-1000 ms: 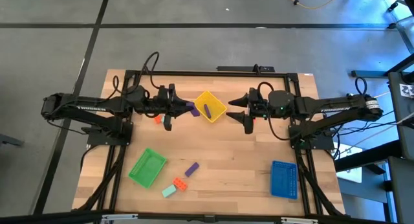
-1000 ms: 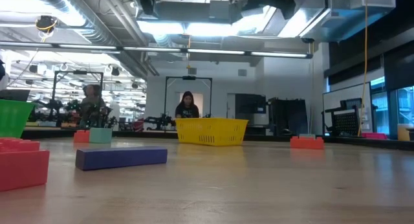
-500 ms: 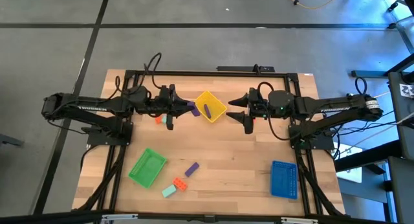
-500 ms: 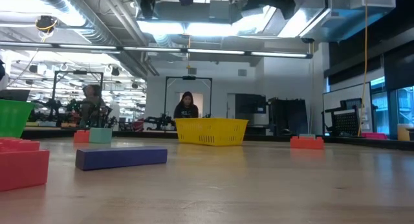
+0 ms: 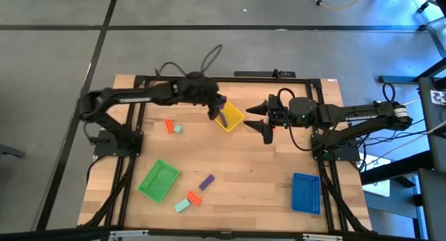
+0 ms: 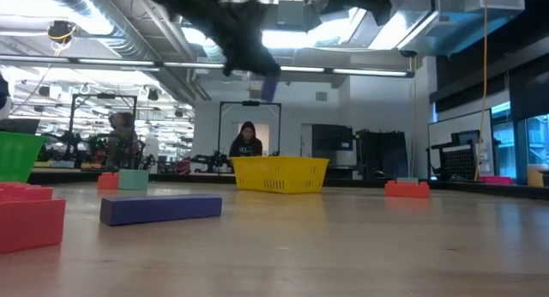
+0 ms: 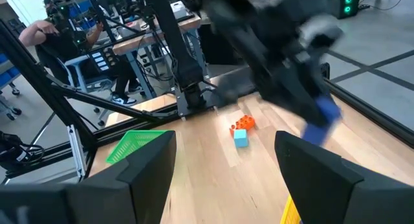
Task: Sort & place blocks by color
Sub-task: Put the top violet block into the yellow bin, then put the violet block into the yellow bin
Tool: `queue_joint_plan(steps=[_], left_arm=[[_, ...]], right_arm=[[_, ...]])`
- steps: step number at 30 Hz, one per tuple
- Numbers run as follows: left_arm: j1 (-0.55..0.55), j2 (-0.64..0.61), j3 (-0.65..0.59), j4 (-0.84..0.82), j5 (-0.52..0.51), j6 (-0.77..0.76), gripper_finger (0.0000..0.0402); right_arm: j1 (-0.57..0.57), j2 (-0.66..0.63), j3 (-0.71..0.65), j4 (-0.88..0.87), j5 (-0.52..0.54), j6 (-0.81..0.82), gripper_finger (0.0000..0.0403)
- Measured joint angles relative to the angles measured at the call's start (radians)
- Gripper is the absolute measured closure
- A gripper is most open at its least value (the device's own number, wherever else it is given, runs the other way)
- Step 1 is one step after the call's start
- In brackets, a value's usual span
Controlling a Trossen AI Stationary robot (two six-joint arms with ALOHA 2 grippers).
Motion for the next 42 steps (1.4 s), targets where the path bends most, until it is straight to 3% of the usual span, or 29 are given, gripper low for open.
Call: queue_joint_plan(steps=[11, 19, 27, 33, 42], left_arm=[[0.009, 0.269, 0.046, 0.015, -0.006, -0.005, 0.0358], [0.007, 0.329, 0.048, 0.121, -0.007, -0.011, 0.0358], [0.007, 0.341, 0.047, 0.112, -0.01, 0.036, 0.0356], [0.0, 0.354, 0.046, 0.105, -0.013, 0.041, 0.03], [0.0, 0.352, 0.046, 0.118, 0.02, 0.042, 0.0259]], right_arm=[[0.0, 0.0, 0.0, 0.0, 0.032, 0.0, 0.0138], [0.0, 0.0, 0.0, -0.001, 0.053, 0.0, 0.0138], [0.0, 0.0, 0.0, -0.001, 0.053, 0.0, 0.0138], [0.0, 0.0, 0.0, -0.001, 0.053, 0.0, 0.0138], [0.0, 0.0, 0.0, -0.001, 0.053, -0.001, 0.0138]])
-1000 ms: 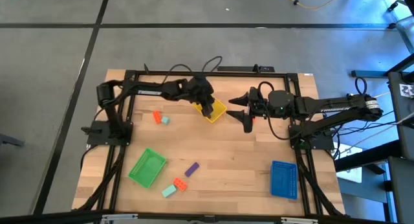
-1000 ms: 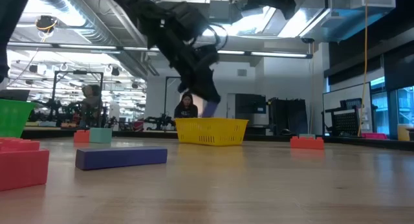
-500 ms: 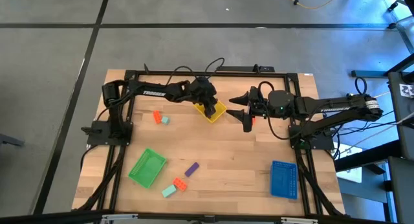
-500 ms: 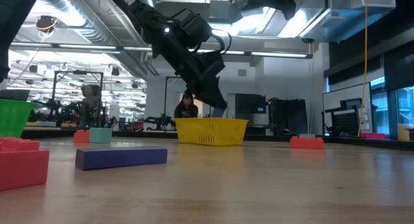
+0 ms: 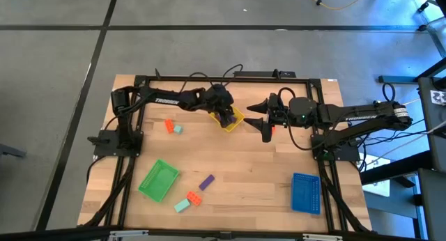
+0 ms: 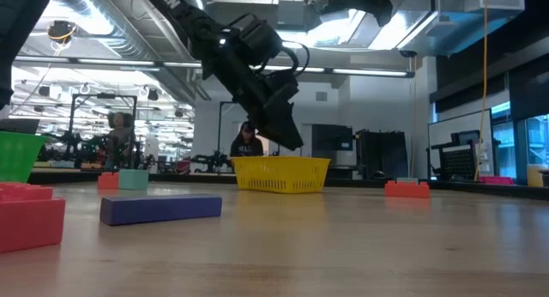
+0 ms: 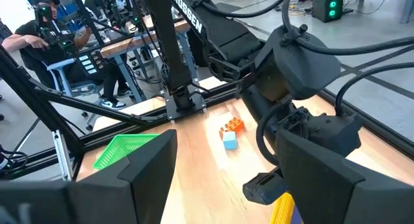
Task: Sort & place blocks by color
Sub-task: Put the violet block into the yellow bin
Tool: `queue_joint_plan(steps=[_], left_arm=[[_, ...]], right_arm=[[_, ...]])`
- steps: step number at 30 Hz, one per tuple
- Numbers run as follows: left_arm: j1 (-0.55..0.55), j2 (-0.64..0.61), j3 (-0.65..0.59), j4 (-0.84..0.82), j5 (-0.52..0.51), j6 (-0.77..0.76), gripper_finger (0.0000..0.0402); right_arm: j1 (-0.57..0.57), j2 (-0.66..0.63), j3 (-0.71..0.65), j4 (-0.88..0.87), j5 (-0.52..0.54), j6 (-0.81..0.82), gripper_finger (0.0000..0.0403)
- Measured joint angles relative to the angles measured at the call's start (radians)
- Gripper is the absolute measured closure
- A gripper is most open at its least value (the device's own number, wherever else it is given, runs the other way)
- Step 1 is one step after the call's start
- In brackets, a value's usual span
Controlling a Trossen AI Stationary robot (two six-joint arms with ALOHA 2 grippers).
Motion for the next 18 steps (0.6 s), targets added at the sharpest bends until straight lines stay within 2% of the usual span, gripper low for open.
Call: queue_joint_plan(steps=[5, 12, 15, 18], left_arm=[[0.005, -0.069, 0.0, -0.026, 0.012, 0.0, 0.0234], [0.005, -0.295, 0.0, -0.209, 0.037, -0.075, 0.0224], [-0.035, -0.403, -0.001, -0.269, 0.052, -0.092, 0.0224], [-0.114, -0.521, -0.028, -0.223, 0.029, -0.105, 0.0224]], right_arm=[[0.0, 0.0, 0.0, 0.0, 0.0, -0.003, 0.0138], [0.0, 0.0, 0.0, 0.001, 0.0, -0.027, 0.0138], [0.0, 0.0, 0.0, 0.014, 0.0, -0.027, 0.0138], [0.0, 0.0, 0.0, 0.023, -0.001, -0.027, 0.0138]])
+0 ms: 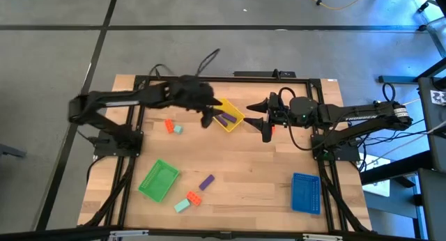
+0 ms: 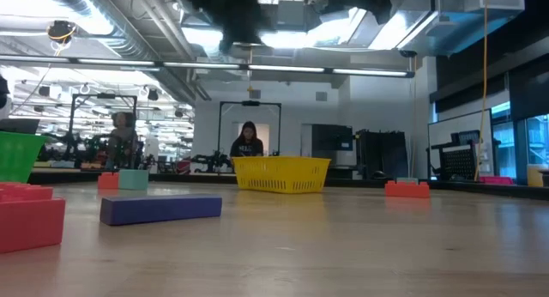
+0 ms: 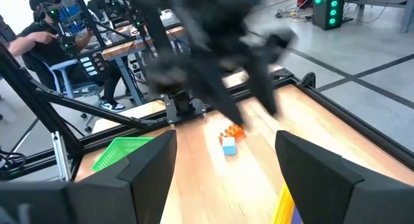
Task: Sort & place blocks by color
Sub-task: Put the violet block into the yellow bin
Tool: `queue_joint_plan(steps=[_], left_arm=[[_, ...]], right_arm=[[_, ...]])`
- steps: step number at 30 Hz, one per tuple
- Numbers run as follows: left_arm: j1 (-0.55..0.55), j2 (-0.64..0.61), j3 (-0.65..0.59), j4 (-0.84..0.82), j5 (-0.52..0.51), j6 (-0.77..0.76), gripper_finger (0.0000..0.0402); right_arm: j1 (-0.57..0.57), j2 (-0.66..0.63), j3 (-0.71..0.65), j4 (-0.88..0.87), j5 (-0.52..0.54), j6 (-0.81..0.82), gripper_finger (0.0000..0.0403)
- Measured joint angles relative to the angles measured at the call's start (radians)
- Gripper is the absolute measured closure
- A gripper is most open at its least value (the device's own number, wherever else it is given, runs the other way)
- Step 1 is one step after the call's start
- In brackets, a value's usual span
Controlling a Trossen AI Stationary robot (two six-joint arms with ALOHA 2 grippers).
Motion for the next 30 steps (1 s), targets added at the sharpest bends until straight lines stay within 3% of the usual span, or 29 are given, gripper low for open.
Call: queue_joint_plan(steps=[5, 11, 16, 30], left_arm=[[-0.16, -0.185, -0.13, 0.215, -0.151, -0.022, 0.0224], [-0.308, -0.33, -0.322, 0.476, -0.205, 0.013, 0.0227], [-0.335, -0.375, -0.382, 0.509, -0.255, 0.014, 0.0228], [-0.335, -0.379, -0.382, 0.51, -0.274, -0.007, 0.0228]], right_arm=[[0.0, 0.0, 0.0, 0.008, -0.018, -0.001, 0.0138], [0.0, 0.0, 0.0, 0.046, -0.035, -0.001, 0.0138], [0.0, 0.0, 0.0, 0.055, -0.049, -0.02, 0.0138], [0.0, 0.0, 0.0, 0.054, -0.054, -0.02, 0.0138]])
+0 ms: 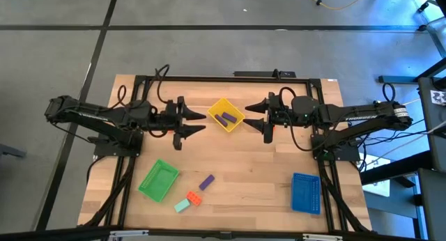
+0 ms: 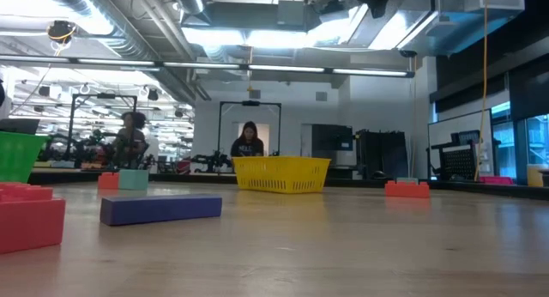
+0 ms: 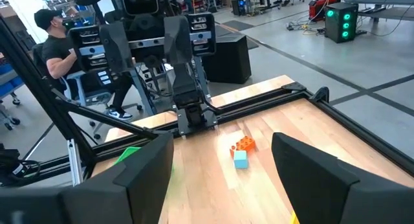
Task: Sort & place blocks by color
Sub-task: Put the violet block into the yellow bin
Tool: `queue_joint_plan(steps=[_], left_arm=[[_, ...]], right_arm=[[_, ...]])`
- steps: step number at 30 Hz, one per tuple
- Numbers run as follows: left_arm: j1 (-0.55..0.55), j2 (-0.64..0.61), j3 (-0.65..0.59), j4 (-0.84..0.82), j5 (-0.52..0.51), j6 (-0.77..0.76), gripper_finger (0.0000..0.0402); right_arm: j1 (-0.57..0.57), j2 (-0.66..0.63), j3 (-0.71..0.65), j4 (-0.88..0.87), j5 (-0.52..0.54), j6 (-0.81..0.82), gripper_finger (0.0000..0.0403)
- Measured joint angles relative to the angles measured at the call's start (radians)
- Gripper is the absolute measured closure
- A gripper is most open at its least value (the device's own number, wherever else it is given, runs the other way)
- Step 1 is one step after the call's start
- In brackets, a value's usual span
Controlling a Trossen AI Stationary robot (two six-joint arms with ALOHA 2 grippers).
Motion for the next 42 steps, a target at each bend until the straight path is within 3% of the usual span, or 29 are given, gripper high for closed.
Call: queue_joint_plan(steps=[4, 8, 13, 17, 22, 29, 33, 42], left_arm=[[0.0, 0.001, 0.013, -0.079, -0.015, -0.061, 0.0228], [-0.029, 0.055, 0.143, -0.38, -0.023, -0.155, 0.0228], [-0.133, 0.25, 0.354, -0.781, -0.03, -0.248, 0.0228], [-0.223, 0.445, 0.458, -0.951, -0.058, -0.364, 0.0228], [-0.277, 0.655, 0.502, -0.98, -0.101, -0.594, 0.0228], [-0.281, 0.863, 0.528, -0.976, 0.007, -0.781, 0.0228], [-0.281, 0.913, 0.538, -0.974, 0.051, -0.876, 0.0228], [-0.298, 0.924, 0.539, -0.925, 0.015, -0.973, 0.0228]], right_arm=[[0.0, 0.0, 0.0, 0.0, 0.001, 0.0, 0.0138], [0.0, 0.0, 0.0, -0.001, 0.001, -0.001, 0.0138], [0.0, 0.0, 0.0, -0.003, 0.029, -0.001, 0.0138], [0.0, 0.0, 0.0, -0.012, 0.041, -0.004, 0.0138], [0.0, 0.0, 0.0, -0.019, 0.041, -0.005, 0.0138], [0.0, 0.0, 0.0, -0.036, 0.038, -0.023, 0.0138], [0.0, 0.0, 0.0, -0.036, 0.038, -0.035, 0.0138], [0.0, 0.0, 0.0, -0.034, 0.046, -0.057, 0.0138]])
